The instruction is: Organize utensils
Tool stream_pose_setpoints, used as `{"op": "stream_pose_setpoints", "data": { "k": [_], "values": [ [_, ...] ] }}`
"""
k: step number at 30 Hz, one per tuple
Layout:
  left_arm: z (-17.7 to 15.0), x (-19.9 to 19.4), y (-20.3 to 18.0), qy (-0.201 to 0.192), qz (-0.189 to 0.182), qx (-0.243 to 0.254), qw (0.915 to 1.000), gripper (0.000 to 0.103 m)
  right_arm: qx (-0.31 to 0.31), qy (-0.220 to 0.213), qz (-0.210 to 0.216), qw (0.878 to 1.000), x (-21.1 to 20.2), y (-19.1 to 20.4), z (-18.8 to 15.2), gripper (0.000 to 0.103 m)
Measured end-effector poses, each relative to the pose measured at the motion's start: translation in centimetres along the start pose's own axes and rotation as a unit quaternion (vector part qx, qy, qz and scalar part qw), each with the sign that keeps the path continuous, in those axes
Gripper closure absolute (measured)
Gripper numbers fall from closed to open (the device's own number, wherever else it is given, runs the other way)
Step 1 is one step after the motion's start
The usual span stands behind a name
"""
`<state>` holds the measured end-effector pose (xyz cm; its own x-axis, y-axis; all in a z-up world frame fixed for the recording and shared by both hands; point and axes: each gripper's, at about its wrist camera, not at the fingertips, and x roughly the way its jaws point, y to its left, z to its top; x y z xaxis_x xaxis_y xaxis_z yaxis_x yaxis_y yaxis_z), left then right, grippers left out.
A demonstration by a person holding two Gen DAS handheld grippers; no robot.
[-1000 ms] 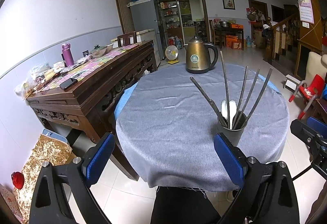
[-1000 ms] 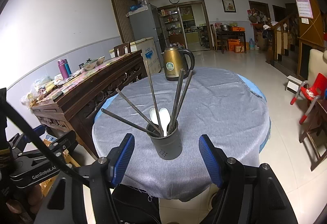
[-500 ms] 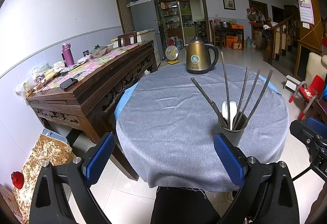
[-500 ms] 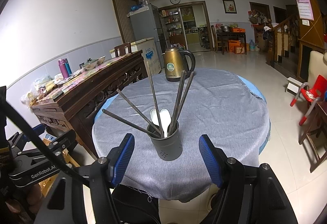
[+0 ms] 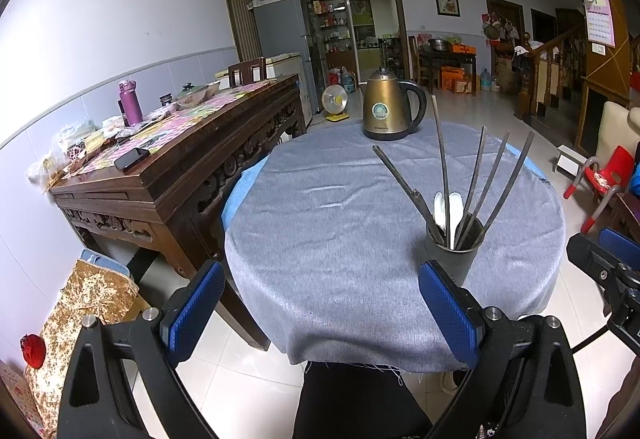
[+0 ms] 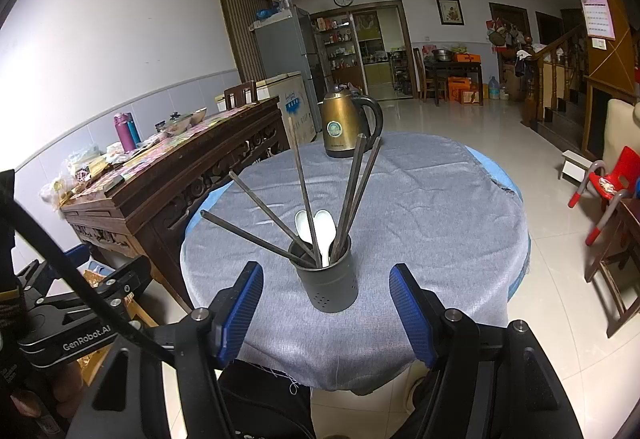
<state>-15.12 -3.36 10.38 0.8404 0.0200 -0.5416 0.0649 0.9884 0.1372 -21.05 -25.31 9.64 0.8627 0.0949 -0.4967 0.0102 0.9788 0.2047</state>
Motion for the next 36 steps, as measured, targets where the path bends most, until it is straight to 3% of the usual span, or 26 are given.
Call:
{"op": "stream_pose_setpoints", "data": {
  "k": [36],
  "values": [
    [-0.53, 0.33, 0.12, 0.005, -0.004, -0.001, 1.0000, 0.006, -0.008, -0.015, -0.006, 1.000, -0.38, 0.02, -0.03, 0.034]
  ]
}}
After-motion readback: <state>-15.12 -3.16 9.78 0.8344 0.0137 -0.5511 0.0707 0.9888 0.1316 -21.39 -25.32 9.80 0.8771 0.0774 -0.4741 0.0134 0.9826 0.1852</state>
